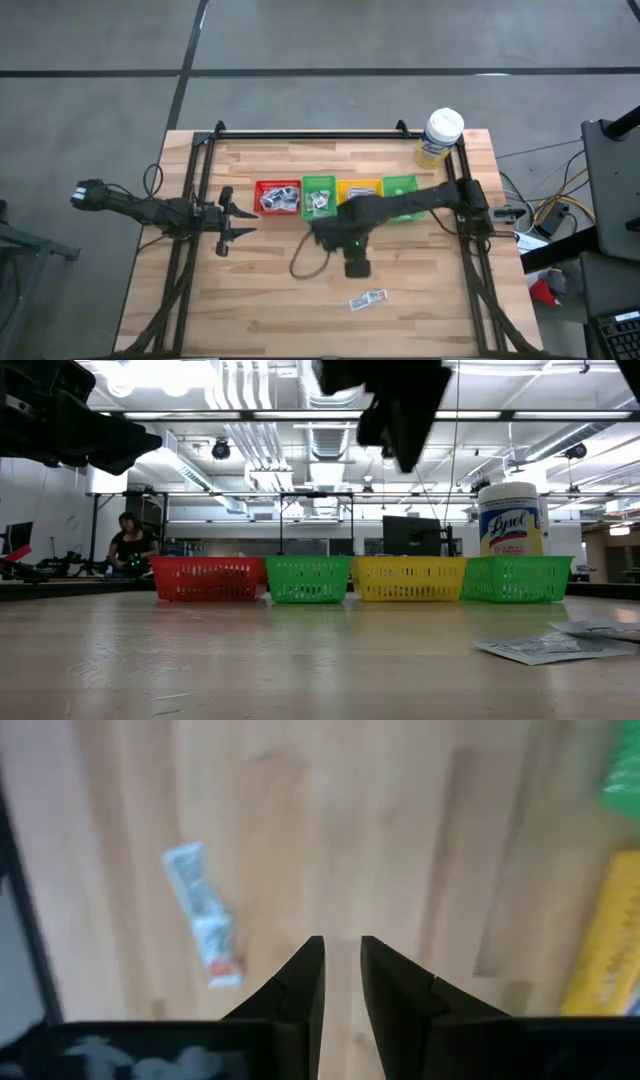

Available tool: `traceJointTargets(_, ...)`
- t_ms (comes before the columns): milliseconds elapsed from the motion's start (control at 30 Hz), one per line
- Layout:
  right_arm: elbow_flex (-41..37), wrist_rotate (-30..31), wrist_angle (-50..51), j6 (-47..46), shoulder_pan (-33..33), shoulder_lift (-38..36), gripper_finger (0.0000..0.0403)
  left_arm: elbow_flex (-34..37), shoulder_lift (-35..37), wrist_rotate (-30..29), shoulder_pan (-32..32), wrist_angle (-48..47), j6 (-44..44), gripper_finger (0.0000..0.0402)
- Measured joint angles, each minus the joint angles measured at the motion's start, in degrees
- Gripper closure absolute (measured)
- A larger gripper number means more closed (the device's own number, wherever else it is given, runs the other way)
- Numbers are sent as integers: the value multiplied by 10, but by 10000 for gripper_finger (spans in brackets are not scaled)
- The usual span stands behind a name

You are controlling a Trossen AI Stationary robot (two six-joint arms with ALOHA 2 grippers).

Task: Pick & Place First Aid Supplies
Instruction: Put the ointment pack into the left green basket

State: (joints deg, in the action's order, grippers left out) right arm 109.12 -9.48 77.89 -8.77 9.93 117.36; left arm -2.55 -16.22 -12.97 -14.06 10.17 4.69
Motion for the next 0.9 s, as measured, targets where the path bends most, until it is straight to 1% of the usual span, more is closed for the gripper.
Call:
traceJointTargets(133,0,2,26,-5,46,-7,332,0,0,0,0,1,-1,251)
traceJointTargets(300,-1,4,41,-16,97,-7,340,0,0,0,0,1,-1,251)
traceJointTargets(533,-12,9,57,-65,143,-7,349,0,0,0,0,1,-2,251)
traceJointTargets(833,-92,11,53,-89,179,-7,350,0,0,0,0,1,-4,251)
traceJointTargets(900,-111,19,43,-94,183,-7,351,0,0,0,0,1,-4,251)
